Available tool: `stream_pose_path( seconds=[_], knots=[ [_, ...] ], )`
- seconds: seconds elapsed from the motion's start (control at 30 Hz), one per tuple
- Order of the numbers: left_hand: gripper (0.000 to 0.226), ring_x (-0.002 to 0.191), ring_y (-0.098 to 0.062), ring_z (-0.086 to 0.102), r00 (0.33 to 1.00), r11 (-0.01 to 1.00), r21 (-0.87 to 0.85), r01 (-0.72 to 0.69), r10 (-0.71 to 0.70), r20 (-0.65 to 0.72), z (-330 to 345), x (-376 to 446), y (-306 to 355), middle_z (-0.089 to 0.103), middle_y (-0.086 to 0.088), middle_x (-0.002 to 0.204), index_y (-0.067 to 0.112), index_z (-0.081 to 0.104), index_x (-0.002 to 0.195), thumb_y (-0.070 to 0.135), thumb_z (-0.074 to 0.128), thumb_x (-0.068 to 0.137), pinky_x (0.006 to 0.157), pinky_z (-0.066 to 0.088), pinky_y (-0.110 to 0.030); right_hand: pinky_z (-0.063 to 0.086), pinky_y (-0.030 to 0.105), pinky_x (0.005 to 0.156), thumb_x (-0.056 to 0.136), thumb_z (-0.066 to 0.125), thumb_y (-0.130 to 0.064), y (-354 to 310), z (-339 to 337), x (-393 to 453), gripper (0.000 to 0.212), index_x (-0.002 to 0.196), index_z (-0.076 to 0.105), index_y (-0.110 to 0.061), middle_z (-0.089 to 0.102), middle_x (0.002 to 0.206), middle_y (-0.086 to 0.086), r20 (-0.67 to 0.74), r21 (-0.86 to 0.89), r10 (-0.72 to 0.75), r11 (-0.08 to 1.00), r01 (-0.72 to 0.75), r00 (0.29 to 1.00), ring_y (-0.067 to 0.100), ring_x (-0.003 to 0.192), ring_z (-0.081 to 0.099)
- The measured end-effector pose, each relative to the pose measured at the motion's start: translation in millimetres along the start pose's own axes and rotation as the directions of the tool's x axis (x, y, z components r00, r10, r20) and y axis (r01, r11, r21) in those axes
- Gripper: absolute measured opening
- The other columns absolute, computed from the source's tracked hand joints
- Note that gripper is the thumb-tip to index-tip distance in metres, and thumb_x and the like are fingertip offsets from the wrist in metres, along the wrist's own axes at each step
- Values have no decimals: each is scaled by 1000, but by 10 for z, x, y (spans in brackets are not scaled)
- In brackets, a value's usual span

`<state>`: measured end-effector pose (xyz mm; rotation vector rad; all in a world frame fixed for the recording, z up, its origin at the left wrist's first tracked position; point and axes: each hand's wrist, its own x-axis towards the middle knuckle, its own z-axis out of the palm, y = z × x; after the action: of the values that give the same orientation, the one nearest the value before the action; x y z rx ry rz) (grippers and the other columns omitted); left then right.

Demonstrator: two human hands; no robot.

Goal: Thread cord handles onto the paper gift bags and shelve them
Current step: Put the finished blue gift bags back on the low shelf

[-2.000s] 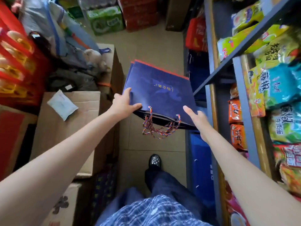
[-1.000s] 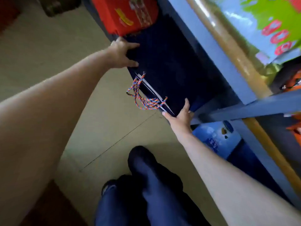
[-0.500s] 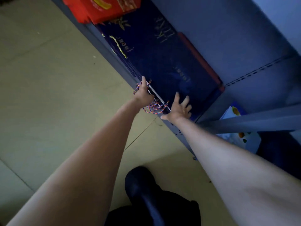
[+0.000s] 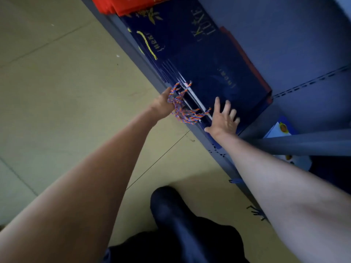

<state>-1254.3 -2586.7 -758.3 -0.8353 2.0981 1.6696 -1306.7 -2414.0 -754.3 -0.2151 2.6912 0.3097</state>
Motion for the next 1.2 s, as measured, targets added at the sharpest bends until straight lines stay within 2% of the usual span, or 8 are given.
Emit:
stream_pose_path(
  seconds=[0.13,0.27,0.4,0.57,0.73,0.87,1.07,1.2],
  knots=[
    [50,125,-29,46,973,976,136,173,-147,-178,-267,-511,74,48,-17,137,6,34,141,4,41,91,97,38,-29,22,47,108,68,80,-43,-80,-214,-481,114,149,2,-24,1,155,9,104,69,-31,997,24,994,32,137,16],
    [46,121,-30,48,925,960,127,250,-198,-324,-625,-1641,580,50,-17,133,8,42,136,5,37,90,93,40,-30,29,43,104,79,72,-31,12,-969,-1289,79,142,26,-18,19,149,10,135,177,-164,974,139,977,32,132,23],
    [45,116,-30,51,896,957,95,276,-220,-386,-927,-3008,1258,57,-16,125,8,46,131,4,42,87,88,42,-28,39,28,87,84,62,-20,310,-2067,-2199,40,122,52,-10,53,127,11,218,394,-286,901,184,933,29,117,48],
    [39,118,-29,51,890,947,194,254,-151,-430,-769,-4846,1903,57,-14,126,10,53,125,8,41,88,95,41,-29,42,25,64,84,56,-15,713,-3233,-3447,25,107,61,-7,63,97,7,204,430,-501,818,383,841,22,87,57],
    [36,116,-32,50,763,942,206,266,-75,-642,-20,-6551,1981,54,-16,122,9,57,121,7,43,88,96,39,-31,40,25,79,88,58,-22,1327,-3783,-4806,31,118,57,-12,62,111,5,108,351,-780,610,710,617,21,93,56],
    [32,112,-33,53,584,935,135,328,-88,-807,822,-7825,1815,54,-18,119,9,60,117,9,47,87,93,41,-34,36,20,82,90,59,-24,1993,-3740,-6029,41,128,50,-12,59,121,7,147,170,-951,294,941,270,22,111,54],
    [29,110,-31,52,372,880,-11,475,-212,-904,2333,-9884,1593,52,-11,119,14,60,113,13,45,89,94,40,-39,37,27,93,91,57,-25,2915,-3341,-7548,46,133,44,-10,54,126,12,297,5,-954,35,999,32,26,114,51],
    [42,107,-29,55,195,696,-33,718,-247,-949,3501,-11090,1215,53,-9,122,12,49,128,11,47,86,97,32,-40,36,37,103,91,56,-28,3428,-2773,-8530,51,137,41,-13,42,135,14,311,-100,-942,-167,981,-129,32,123,39]
  ],
)
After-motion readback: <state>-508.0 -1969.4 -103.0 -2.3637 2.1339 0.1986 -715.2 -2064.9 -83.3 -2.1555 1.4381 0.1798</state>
